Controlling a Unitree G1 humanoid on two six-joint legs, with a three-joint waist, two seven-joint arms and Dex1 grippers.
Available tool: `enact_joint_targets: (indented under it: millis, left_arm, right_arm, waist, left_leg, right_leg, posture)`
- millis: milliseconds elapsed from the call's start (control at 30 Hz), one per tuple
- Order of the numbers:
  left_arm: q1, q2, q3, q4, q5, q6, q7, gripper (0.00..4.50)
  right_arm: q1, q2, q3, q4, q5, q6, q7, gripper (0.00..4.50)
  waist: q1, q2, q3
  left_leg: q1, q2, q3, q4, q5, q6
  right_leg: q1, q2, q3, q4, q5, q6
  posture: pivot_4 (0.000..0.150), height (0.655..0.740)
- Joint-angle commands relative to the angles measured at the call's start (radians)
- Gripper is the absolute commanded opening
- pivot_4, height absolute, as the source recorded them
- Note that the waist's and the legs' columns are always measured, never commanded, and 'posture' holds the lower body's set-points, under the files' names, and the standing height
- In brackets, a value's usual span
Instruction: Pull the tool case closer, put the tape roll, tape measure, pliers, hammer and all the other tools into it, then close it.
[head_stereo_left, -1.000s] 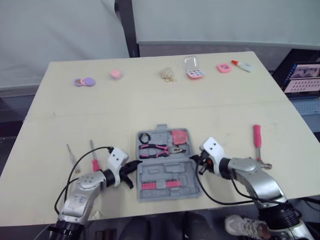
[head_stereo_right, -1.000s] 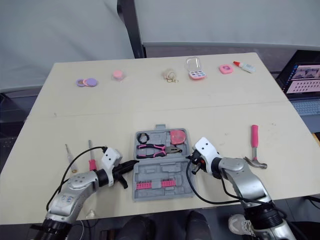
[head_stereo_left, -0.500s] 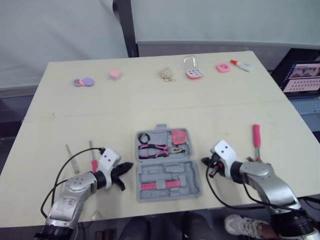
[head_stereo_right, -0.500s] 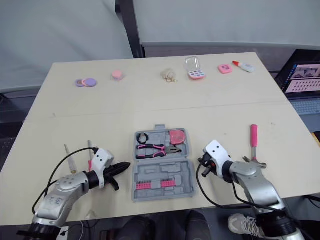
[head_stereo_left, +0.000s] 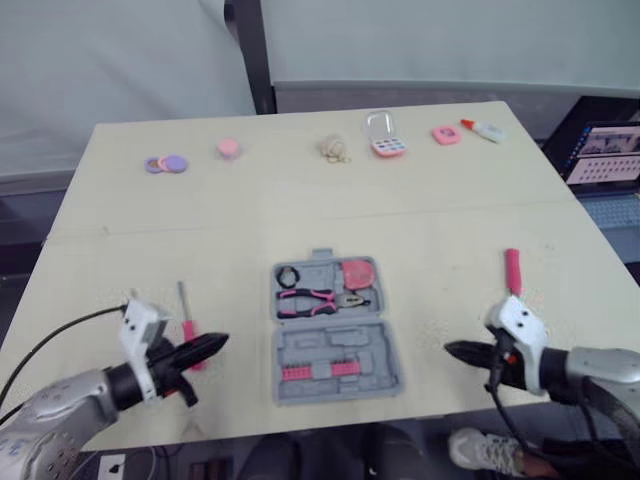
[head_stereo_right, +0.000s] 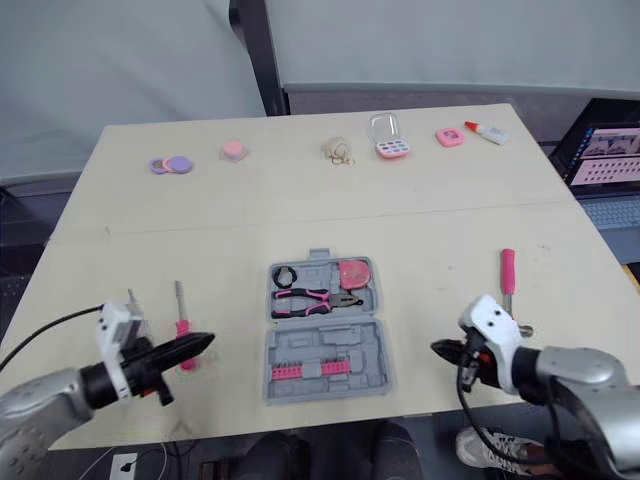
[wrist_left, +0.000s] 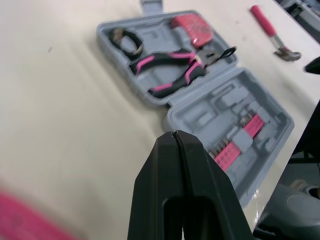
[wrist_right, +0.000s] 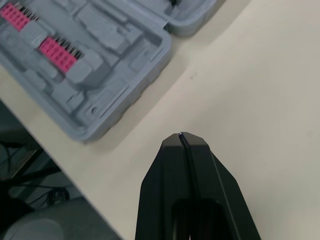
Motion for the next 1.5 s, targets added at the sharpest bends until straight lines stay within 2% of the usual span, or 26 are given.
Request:
enact_joint_targets:
  millis: [33, 67, 233, 267, 433, 533, 700, 867, 1167, 1300, 1500]
  left_arm:
    - [0.103, -0.007, 0.076, -0.099, -0.044, -0.015, -0.01, 1.33]
    - [0.118, -0.008, 0.083, -0.106, -0.046, -0.019, -0.006, 1.7]
    - [0.264, -0.104, 0.091, -0.168, -0.009, -0.105, 0.029, 4.25]
    - [0.291, -0.118, 0.087, -0.184, -0.004, -0.12, 0.029, 4.45]
    - [0.41, -0.187, 0.064, -0.201, 0.041, -0.188, 0.042, 4.45]
    - [0.429, -0.2, 0.035, -0.19, 0.059, -0.225, 0.037, 4.45]
    - [0.355, -0.169, -0.03, -0.117, 0.134, -0.269, 0.051, 4.45]
    - [0.257, -0.14, -0.028, -0.03, 0.105, -0.25, 0.047, 4.45]
    - [0.263, -0.155, -0.043, 0.055, 0.141, -0.338, 0.014, 4.45]
    - [0.288, -0.194, -0.008, 0.015, 0.15, -0.376, 0.074, 4.45]
    - [0.393, -0.269, 0.054, -0.129, 0.069, -0.308, 0.181, 4.45]
  right_arm:
    - [0.04, -0.035, -0.089, -0.074, 0.097, 0.023, 0.072, 1.32]
    - [0.046, -0.041, -0.093, -0.077, 0.108, 0.026, 0.076, 1.72]
    - [0.061, -0.046, -0.072, -0.032, 0.093, -0.018, 0.082, 4.26]
    - [0.07, -0.043, -0.074, -0.026, 0.091, -0.024, 0.084, 4.45]
    - [0.123, -0.035, -0.081, -0.027, 0.093, -0.05, 0.085, 4.45]
    - [0.12, -0.026, -0.07, -0.022, 0.082, -0.07, 0.065, 4.45]
    - [0.116, -0.044, -0.057, -0.025, 0.111, 0.009, 0.039, 4.45]
    - [0.106, -0.059, -0.075, -0.028, 0.117, 0.03, 0.037, 4.45]
    - [0.105, 0.047, -0.107, 0.0, 0.082, -0.163, 0.032, 4.45]
    - [0.109, 0.065, -0.111, 0.007, 0.07, -0.239, 0.056, 4.45]
    - [0.18, 0.111, -0.156, 0.015, 0.086, -0.366, 0.116, 4.45]
  waist:
    - [0.001, -0.001, 0.0]
    - [0.001, -0.001, 0.001]
    - [0.003, -0.002, 0.001]
    - [0.003, -0.002, 0.001]
    - [0.004, -0.003, 0.002]
    - [0.005, -0.004, 0.002]
    - [0.008, -0.003, 0.002]
    - [0.004, -0.003, 0.002]
    - [0.002, -0.004, 0.002]
    - [0.002, -0.004, 0.002]
    - [0.003, -0.007, 0.004]
  left_leg:
    - [0.0, 0.0, 0.0, 0.0, 0.0, 0.0]
    - [0.0, 0.0, 0.0, 0.0, 0.0, 0.0]
    - [0.0, 0.0, 0.0, 0.0, -0.001, 0.001]
    - [0.0, 0.0, 0.0, 0.0, -0.001, 0.001]
    - [0.0, 0.0, 0.001, 0.0, -0.002, 0.001]
    - [0.0, 0.0, 0.002, 0.0, -0.002, 0.002]
    - [0.0, 0.0, 0.002, 0.0, -0.003, 0.003]
    - [0.0, 0.0, 0.002, 0.001, -0.003, 0.003]
    - [0.001, 0.0, 0.003, 0.001, -0.003, 0.003]
    - [0.002, 0.0, 0.004, 0.001, -0.004, 0.003]
    - [0.002, 0.001, 0.004, 0.001, -0.004, 0.003]
  right_leg:
    - [0.0, 0.0, 0.0, 0.0, 0.0, 0.0]
    - [0.0, 0.0, 0.0, -0.002, 0.0, 0.0]
    - [0.001, 0.0, 0.001, -0.005, 0.0, -0.001]
    - [0.001, 0.0, 0.001, -0.005, 0.0, -0.001]
    - [0.0, 0.0, 0.002, -0.006, -0.001, -0.001]
    - [0.0, 0.0, 0.002, -0.006, -0.001, -0.002]
    - [0.0, 0.0, 0.003, -0.007, -0.001, -0.003]
    - [-0.001, 0.0, 0.003, -0.004, -0.001, -0.003]
    - [0.0, 0.0, 0.003, -0.004, -0.001, -0.002]
    - [0.0, 0.0, 0.004, -0.004, -0.001, -0.001]
    - [0.0, 0.0, 0.004, -0.005, -0.001, -0.001]
  posture:
    - [0.15, 0.74]
    - [0.15, 0.74]
    - [0.15, 0.74]
    - [0.15, 0.74]
    - [0.15, 0.74]
    - [0.15, 0.74]
    - [0.15, 0.74]
    - [0.15, 0.74]
    - [0.15, 0.74]
    - [0.15, 0.74]
    - [0.15, 0.74]
